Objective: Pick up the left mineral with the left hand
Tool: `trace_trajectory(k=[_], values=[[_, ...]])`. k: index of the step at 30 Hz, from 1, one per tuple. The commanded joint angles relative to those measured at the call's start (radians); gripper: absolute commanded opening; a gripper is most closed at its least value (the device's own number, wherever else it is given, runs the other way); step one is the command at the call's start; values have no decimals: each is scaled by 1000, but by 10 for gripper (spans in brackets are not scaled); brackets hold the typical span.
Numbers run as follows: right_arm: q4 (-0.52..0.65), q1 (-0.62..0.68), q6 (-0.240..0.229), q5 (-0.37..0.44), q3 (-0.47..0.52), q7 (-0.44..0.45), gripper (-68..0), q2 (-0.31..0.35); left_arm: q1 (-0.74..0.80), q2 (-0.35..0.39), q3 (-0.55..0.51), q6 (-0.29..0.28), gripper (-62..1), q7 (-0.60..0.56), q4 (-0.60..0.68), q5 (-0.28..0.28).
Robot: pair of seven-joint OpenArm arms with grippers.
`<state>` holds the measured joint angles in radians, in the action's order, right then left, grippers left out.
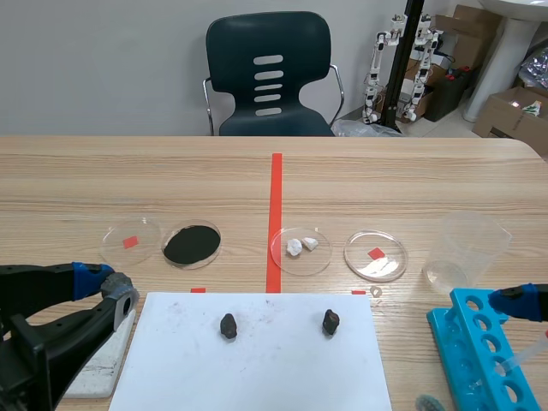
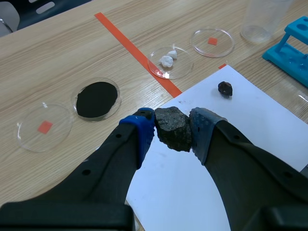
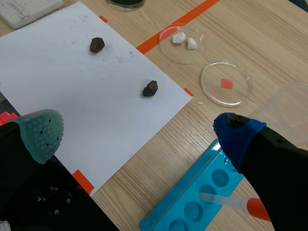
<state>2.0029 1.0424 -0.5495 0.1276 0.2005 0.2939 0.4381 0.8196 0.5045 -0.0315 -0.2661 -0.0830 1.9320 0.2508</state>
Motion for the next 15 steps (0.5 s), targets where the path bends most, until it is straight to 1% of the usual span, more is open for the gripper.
trace_trajectory(k=[1,12,15], values=[[14,2,1,11,-3,18,4,0,-3,-2,-4,-3,-477,-18,12,6],[14,2,1,11,-3,18,4,0,-3,-3,-3,-3,-477,-18,12,5],[14,2,1,11,-3,18,4,0,-3,-3,-3,-3,-477,-17,12,-10]])
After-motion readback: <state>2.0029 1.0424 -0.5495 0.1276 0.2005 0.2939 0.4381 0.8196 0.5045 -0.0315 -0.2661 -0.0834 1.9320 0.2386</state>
